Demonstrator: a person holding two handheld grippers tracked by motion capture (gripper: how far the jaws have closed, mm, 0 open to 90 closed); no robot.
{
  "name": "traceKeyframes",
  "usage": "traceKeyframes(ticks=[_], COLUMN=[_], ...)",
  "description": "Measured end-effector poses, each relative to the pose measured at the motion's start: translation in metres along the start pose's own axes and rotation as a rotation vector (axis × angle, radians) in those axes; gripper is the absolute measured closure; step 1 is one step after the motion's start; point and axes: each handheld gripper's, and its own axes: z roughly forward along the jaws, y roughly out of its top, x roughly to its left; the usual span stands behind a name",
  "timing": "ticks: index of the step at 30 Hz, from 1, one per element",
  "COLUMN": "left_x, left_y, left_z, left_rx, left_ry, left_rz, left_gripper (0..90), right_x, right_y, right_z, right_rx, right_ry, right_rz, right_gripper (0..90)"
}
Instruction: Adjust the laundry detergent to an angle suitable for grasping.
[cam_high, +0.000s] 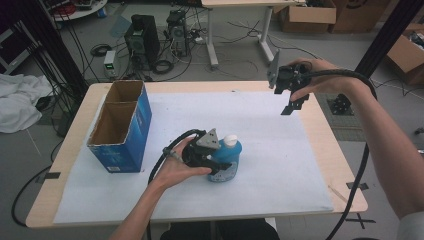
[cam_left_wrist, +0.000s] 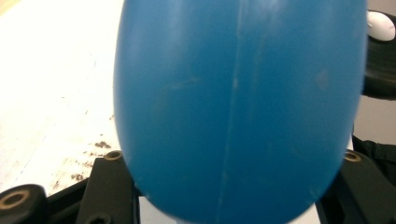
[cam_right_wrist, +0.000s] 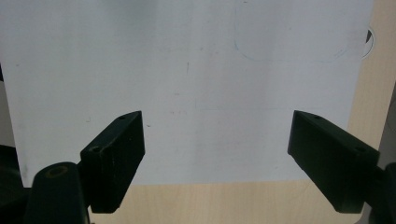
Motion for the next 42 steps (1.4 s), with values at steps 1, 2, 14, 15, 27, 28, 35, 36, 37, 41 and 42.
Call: traceKeyframes(ticks=[1,2,14,15,27,28,35,36,37,41,42], left_x=[-0.0001,0.0000,0.0090,0.0094,0.0098,0.0098,0.0096,0.0095,0.0095,0.0093,0.0093], left_y=[-0.0012,-0.0017,-0.0083,-0.0085,-0.0083,-0.0083,-0.0080,-0.0080,-0.0080,-0.0075,-0.0075], left_z=[-0.0006,-0.0006,-0.0026,-0.0027,-0.0024,-0.0024,-0.0024,-0.0024,-0.0024,-0.0024,-0.0024], left_rx=[-0.001,-0.006,-0.027,-0.028,-0.026,-0.026,-0.023,-0.022,-0.022,-0.019,-0.020], left_ry=[-0.005,-0.008,-0.059,-0.064,-0.065,-0.065,-0.064,-0.063,-0.063,-0.061,-0.060], left_rz=[0.010,0.008,0.061,0.068,0.058,0.057,0.052,0.048,0.050,0.053,0.052], left_gripper=[44.0,43.9,44.0,44.0,43.1,43.1,42.7,42.6,42.5,42.4,42.4], right_x=[0.0000,0.0000,0.0013,0.0017,0.0035,0.0035,0.0036,0.0035,0.0032,0.0031,0.0032], right_y=[0.0006,0.0012,0.0041,0.0042,0.0015,0.0015,0.0017,0.0016,0.0014,0.0018,0.0022], right_z=[0.0000,0.0002,0.0001,0.0000,-0.0026,-0.0026,-0.0032,-0.0030,-0.0030,-0.0028,-0.0025], right_rx=[-0.001,-0.005,-0.005,-0.006,-0.007,-0.007,-0.010,-0.010,-0.011,-0.010,-0.007], right_ry=[0.000,0.000,0.000,0.001,-0.004,-0.004,-0.004,-0.002,-0.003,-0.002,0.000], right_rz=[0.000,-0.003,-0.010,-0.008,-0.005,-0.005,-0.004,-0.001,-0.001,-0.002,-0.005], right_gripper=[18.7,18.7,18.8,18.8,18.8,18.8,18.8,18.8,18.7,18.7,18.7])
